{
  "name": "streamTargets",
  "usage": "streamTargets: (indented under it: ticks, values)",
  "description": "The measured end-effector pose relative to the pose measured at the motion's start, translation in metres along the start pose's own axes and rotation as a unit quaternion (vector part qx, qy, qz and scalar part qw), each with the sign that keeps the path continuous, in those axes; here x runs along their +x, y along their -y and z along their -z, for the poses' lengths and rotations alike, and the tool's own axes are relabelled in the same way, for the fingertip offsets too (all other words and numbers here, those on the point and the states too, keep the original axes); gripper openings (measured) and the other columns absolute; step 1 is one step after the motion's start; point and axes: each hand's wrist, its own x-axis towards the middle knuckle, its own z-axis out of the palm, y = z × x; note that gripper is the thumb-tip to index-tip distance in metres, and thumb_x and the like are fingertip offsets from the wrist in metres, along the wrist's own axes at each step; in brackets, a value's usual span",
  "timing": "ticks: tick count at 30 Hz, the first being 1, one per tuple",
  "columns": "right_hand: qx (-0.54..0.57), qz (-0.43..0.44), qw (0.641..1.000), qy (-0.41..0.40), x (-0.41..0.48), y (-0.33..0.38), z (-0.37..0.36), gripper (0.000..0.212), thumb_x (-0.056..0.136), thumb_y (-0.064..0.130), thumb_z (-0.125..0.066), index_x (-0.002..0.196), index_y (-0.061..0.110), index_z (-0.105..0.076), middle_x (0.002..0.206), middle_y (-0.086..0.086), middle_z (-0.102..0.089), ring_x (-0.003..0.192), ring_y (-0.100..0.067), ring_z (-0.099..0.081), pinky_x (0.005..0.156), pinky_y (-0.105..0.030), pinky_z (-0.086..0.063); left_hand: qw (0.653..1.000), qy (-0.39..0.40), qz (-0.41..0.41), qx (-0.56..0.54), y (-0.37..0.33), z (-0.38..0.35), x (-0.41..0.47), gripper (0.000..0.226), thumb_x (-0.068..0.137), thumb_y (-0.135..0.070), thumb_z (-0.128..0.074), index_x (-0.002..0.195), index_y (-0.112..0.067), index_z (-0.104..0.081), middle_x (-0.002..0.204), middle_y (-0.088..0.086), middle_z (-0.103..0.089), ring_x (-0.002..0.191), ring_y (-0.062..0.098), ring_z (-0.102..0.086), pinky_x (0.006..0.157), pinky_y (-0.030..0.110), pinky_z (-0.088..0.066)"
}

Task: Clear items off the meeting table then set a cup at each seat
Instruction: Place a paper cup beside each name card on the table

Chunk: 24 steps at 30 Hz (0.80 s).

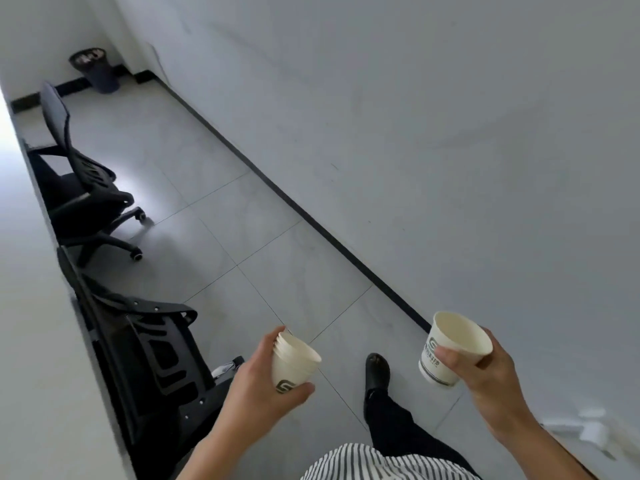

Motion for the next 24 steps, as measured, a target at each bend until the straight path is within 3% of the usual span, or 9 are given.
streamTargets:
  ticks: [3, 5, 7, 9, 13, 17, 20, 24]
  values:
    - [-0.022, 0.005, 0.999, 0.043, 0.074, 0.016, -0.013, 0.059, 0.05, 0.036, -0.088, 0.104, 0.028, -0.065, 0.095, 0.005, -0.072, 0.09, -0.017, -0.068, 0.07, -0.03, -0.051, 0.999, -0.027, 0.036, -0.024, -0.012, 0.007, 0.049, 0.094, 0.057, -0.054, -0.079, 0.138, -0.042, -0.033, 0.104, -0.01, -0.062, 0.089, 0.013, -0.063, 0.067, 0.022, -0.057]
    - [-0.049, 0.022, 0.995, 0.079, 0.121, 0.038, -0.029, 0.06, 0.05, 0.041, -0.093, 0.101, 0.03, -0.063, 0.093, 0.009, -0.072, 0.083, -0.01, -0.068, 0.066, -0.025, -0.051, 0.996, -0.055, 0.056, -0.045, -0.026, 0.018, 0.079, 0.093, 0.055, -0.053, -0.08, 0.136, -0.046, -0.034, 0.104, -0.009, -0.062, 0.086, 0.014, -0.064, 0.056, 0.017, -0.056]
    - [-0.074, 0.044, 0.989, 0.123, 0.169, 0.064, -0.051, 0.059, 0.047, 0.049, -0.083, 0.099, 0.031, -0.062, 0.092, 0.012, -0.071, 0.079, -0.003, -0.067, 0.062, -0.021, -0.051, 0.991, -0.097, 0.069, -0.068, -0.04, 0.03, 0.105, 0.091, 0.054, -0.055, -0.08, 0.134, -0.048, -0.035, 0.102, -0.012, -0.062, 0.083, 0.012, -0.064, 0.06, 0.021, -0.058]
    - [-0.106, 0.064, 0.977, 0.171, 0.216, 0.088, -0.077, 0.058, 0.048, 0.048, -0.086, 0.097, 0.032, -0.06, 0.089, 0.008, -0.07, 0.078, -0.001, -0.066, 0.063, -0.02, -0.05, 0.984, -0.134, 0.087, -0.074, -0.046, 0.04, 0.126, 0.09, 0.055, -0.054, -0.081, 0.133, -0.051, -0.034, 0.103, -0.015, -0.059, 0.087, 0.01, -0.062, 0.068, 0.028, -0.058]
    - [-0.146, 0.107, 0.953, 0.244, 0.293, 0.129, -0.146, 0.051, 0.055, 0.042, -0.085, 0.097, 0.034, -0.057, 0.094, 0.009, -0.066, 0.082, -0.004, -0.064, 0.065, -0.022, -0.051, 0.962, -0.215, 0.131, -0.104, -0.041, 0.062, 0.15, 0.087, 0.058, -0.046, -0.084, 0.132, -0.049, -0.036, 0.1, -0.015, -0.062, 0.088, 0.006, -0.062, 0.072, 0.023, -0.054]
    - [-0.154, 0.134, 0.93, 0.304, 0.346, 0.152, -0.228, 0.056, 0.049, 0.053, -0.078, 0.098, 0.036, -0.056, 0.091, 0.014, -0.065, 0.08, 0.004, -0.063, 0.058, -0.014, -0.052, 0.941, -0.246, 0.188, -0.135, -0.014, 0.087, 0.178, 0.086, 0.062, -0.04, -0.085, 0.133, -0.046, -0.037, 0.101, -0.009, -0.064, 0.087, 0.01, -0.063, 0.072, 0.026, -0.056]
    - [-0.164, 0.14, 0.917, 0.337, 0.372, 0.158, -0.29, 0.051, 0.055, 0.043, -0.081, 0.099, 0.033, -0.057, 0.092, 0.01, -0.065, 0.08, 0.0, -0.063, 0.056, -0.018, -0.055, 0.925, -0.284, 0.204, -0.152, 0.013, 0.122, 0.216, 0.086, 0.062, -0.036, -0.087, 0.133, -0.042, -0.04, 0.099, -0.006, -0.065, 0.086, 0.005, -0.062, 0.069, 0.02, -0.051]
    - [-0.169, 0.135, 0.913, 0.345, 0.402, 0.177, -0.364, 0.055, 0.05, 0.051, -0.079, 0.098, 0.032, -0.059, 0.089, 0.017, -0.067, 0.08, -0.001, -0.064, 0.054, -0.019, -0.054, 0.921, -0.29, 0.199, -0.165, 0.034, 0.19, 0.279, 0.087, 0.06, -0.039, -0.086, 0.135, -0.038, -0.04, 0.099, -0.005, -0.064, 0.088, 0.013, -0.063, 0.078, 0.03, -0.056]
